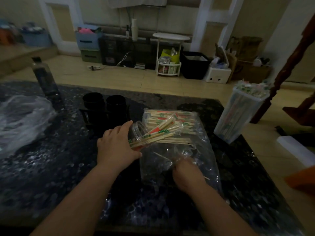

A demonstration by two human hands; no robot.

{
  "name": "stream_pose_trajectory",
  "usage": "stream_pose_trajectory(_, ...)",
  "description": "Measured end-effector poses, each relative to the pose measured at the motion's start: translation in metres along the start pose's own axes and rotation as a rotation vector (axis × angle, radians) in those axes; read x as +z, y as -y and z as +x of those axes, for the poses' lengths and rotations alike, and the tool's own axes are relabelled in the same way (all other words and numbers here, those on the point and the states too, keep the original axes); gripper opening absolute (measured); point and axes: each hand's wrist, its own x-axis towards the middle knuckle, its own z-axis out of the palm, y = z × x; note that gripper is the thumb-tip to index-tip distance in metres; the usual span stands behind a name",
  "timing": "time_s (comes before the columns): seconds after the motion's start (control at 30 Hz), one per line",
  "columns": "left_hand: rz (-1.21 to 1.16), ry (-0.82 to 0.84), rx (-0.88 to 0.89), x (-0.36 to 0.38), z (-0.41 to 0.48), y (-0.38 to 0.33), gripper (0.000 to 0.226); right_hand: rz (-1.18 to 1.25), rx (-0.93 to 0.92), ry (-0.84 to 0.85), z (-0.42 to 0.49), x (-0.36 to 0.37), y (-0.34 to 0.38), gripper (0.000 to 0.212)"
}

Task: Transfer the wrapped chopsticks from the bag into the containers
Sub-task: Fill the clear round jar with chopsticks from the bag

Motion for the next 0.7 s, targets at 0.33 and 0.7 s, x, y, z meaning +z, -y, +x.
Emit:
stream_pose_trajectory(0.33,-0.032,-0.045,-0.053,0.003,0.009,0.000,0.110,-0.107,-0.001,-0.013,0.068,0.004,0.009,0.056)
stream_pose_trajectory(0.7,-0.063,-0.027,-0.074,0.005,0.017,0.006,0.110,-0.077,-0.131,0.072,0.141,-0.001,0.014,0.042)
